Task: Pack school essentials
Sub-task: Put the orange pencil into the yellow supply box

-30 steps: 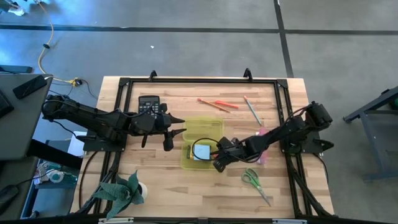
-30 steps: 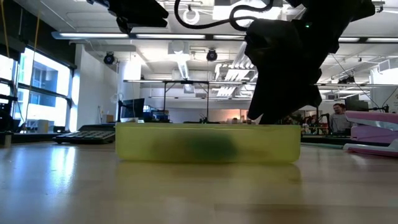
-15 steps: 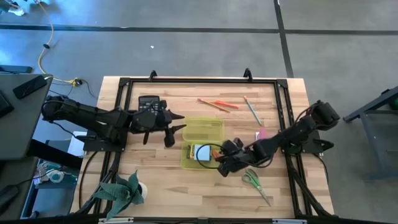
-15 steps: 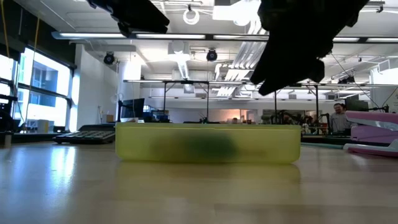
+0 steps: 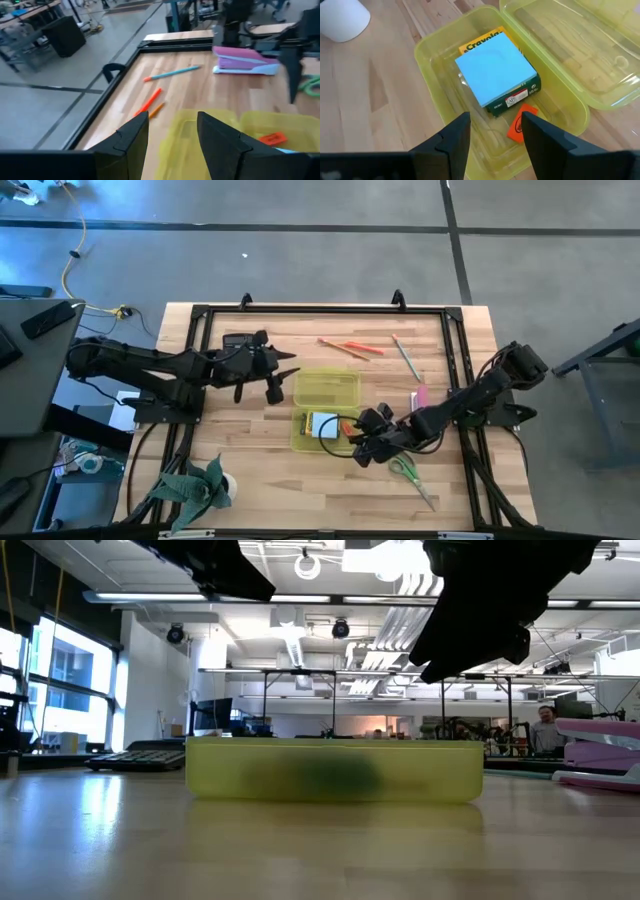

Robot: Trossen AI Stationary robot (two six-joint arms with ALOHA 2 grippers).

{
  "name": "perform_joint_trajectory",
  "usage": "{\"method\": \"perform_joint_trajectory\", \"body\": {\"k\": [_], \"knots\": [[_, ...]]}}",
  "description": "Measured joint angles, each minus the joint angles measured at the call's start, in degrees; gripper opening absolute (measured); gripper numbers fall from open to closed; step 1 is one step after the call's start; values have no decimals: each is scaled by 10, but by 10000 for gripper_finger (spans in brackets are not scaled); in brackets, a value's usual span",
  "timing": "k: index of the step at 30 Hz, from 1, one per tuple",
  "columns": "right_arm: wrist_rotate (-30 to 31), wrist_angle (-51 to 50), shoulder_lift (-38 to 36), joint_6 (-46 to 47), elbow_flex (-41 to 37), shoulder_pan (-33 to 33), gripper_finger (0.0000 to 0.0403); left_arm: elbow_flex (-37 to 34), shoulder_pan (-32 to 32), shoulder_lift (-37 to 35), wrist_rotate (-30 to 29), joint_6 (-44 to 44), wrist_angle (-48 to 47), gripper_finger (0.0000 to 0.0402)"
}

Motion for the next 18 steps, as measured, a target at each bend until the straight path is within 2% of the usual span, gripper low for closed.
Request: {"method": "perform_joint_trajectory", "body": {"k": [7,10,18], "knots": [[0,0,0,0,0,0,165,0,62,3,1,11,11,206],[0,0,0,0,0,-1,165,11,98,3,27,10,13,225],[1,-3,0,0,0,-6,165,79,178,25,101,36,7,228]]}}
